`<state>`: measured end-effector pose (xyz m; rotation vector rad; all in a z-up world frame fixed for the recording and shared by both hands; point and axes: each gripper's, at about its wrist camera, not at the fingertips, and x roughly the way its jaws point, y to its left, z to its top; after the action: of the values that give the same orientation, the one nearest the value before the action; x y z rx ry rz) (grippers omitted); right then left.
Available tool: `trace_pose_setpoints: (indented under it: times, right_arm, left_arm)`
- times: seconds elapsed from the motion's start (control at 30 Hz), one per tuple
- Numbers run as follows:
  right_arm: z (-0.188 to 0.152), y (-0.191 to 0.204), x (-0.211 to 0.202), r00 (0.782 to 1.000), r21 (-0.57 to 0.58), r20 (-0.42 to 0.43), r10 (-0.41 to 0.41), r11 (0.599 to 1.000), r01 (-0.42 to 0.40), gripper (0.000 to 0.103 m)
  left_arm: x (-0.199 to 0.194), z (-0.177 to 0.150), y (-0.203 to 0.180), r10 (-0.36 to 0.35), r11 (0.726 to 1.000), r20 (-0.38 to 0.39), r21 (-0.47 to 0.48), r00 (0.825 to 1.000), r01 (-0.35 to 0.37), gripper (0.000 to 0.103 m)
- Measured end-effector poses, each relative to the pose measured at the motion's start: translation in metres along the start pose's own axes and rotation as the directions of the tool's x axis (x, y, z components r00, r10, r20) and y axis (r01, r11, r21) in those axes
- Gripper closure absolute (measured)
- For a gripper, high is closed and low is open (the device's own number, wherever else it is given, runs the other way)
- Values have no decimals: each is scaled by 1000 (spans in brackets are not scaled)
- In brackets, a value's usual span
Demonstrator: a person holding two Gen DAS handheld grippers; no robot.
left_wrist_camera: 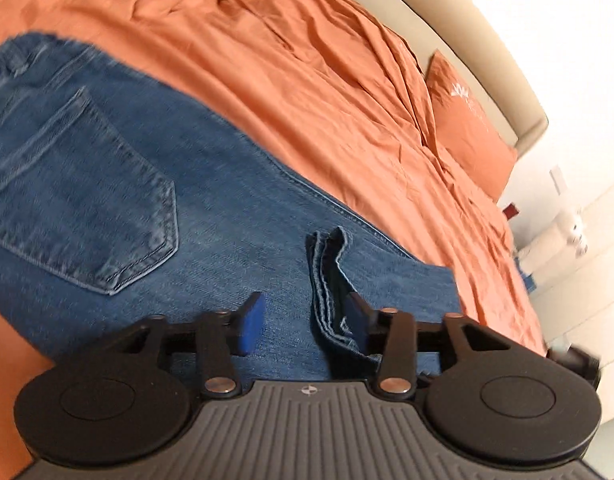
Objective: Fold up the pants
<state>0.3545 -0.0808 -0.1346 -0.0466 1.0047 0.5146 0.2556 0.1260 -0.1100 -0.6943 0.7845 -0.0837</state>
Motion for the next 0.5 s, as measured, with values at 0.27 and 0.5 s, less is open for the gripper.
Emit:
trace_pose_setpoints:
  times: [0.27,0.5]
  right_arm:
    - [2,3,-20,992,18,-21,127,992,-126,68]
    - [11,-64,-58,996,56,86,-31,998,26,68]
  left_arm:
    - [32,11,6,-66,996,-77,-69,995,60,41]
    - [91,20,6,-71,995,-140,-85,988,60,36]
